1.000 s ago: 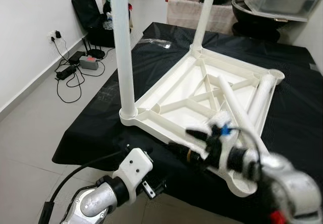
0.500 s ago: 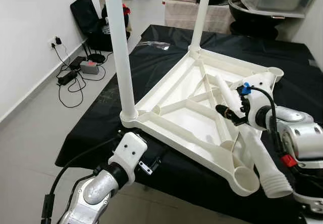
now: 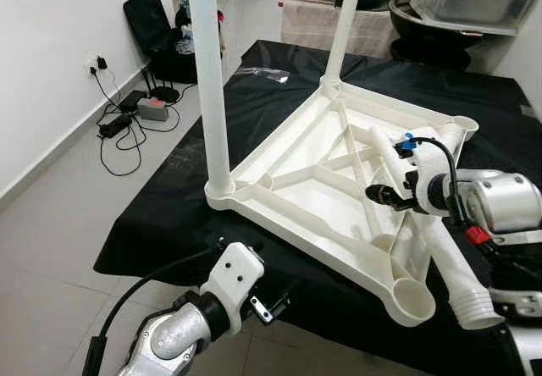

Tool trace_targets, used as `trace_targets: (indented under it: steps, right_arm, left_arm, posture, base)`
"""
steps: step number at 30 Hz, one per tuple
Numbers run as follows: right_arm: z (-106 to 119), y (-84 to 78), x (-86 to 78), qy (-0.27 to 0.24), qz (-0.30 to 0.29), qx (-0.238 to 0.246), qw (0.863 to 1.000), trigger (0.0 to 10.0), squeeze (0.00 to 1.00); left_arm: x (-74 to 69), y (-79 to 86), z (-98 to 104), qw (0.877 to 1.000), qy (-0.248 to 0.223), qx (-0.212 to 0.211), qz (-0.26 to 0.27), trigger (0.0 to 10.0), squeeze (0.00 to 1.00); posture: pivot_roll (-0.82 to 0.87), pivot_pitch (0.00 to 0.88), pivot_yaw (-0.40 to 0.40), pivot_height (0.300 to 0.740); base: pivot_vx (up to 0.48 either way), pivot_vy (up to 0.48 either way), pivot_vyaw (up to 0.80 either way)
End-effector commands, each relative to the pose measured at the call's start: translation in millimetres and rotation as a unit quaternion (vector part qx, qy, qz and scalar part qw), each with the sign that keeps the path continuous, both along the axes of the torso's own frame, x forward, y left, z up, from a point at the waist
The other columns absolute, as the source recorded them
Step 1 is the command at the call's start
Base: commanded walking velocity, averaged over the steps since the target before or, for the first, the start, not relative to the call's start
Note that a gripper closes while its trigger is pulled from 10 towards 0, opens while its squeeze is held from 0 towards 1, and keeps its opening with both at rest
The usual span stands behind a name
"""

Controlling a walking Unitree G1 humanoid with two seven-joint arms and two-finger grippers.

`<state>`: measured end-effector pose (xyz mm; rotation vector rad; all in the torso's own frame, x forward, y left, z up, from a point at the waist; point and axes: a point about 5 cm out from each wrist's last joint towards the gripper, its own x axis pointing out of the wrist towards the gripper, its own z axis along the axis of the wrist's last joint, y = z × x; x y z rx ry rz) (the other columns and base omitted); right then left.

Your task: Building children table

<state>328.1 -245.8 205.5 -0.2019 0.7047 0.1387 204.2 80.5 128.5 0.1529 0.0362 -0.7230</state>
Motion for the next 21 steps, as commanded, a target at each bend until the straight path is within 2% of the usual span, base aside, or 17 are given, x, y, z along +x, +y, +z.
trace_targets:
  steps: [1,12,16,18,19,20,21]
  right_arm:
    - [1,-7.4,0.2,0.008,-0.021,-0.010,1.000,10.0,0.00]
    - [0,-29.1,0.2,0.025,-0.066,-0.024,0.997,10.0,0.00]
    - [-10,-37.2,-6.9,0.058,-0.077,-0.033,0.995,10.0,0.00]
    - [-10,-37.2,-6.9,0.058,-0.077,-0.033,0.995,10.0,0.00]
    - [-15,-40.1,-10.3,0.073,-0.081,-0.035,0.993,9.4,0.00]
    - [-21,-42.3,-15.3,0.091,-0.082,-0.034,0.992,1.8,0.00]
    - [-21,-42.3,-15.3,0.091,-0.082,-0.034,0.992,1.8,0.00]
  left_arm:
    - [-2.1,-2.5,-1,1.000,0.006,-0.008,-0.002,10.0,0.00]
    - [-3.7,-3.4,-1,1.000,0.010,-0.016,-0.005,10.0,0.00]
    - [-4.1,-3.7,0,1.000,0.010,-0.018,-0.004,10.0,0.00]
    - [-4.1,-3.7,0,1.000,0.010,-0.018,-0.004,10.0,0.00]
    - [-4.2,-3.9,0,1.000,0.010,-0.018,-0.004,10.0,0.00]
    - [-4.4,-3.9,0,1.000,0.009,-0.019,-0.003,10.0,0.00]
    - [-4.4,-3.9,0,1.000,0.009,-0.019,-0.003,10.0,0.00]
  posture:
    - [-0.09,0.033,-0.110,0.740]
    - [-0.10,0.040,-0.112,0.740]
    - [-0.10,0.047,-0.119,0.740]
    - [-0.10,0.047,-0.119,0.740]
    - [-0.10,0.050,-0.122,0.740]
    - [-0.10,0.056,-0.128,0.740]
    - [-0.10,0.056,-0.128,0.740]
  base:
    - [0.000,0.000,0.00]
    - [0.000,0.000,0.00]
    - [0.000,0.000,0.00]
    - [0.000,0.000,0.00]
    - [0.000,0.000,0.00]
    - [0.000,0.000,0.00]
    - [0.000,0.000,0.00]
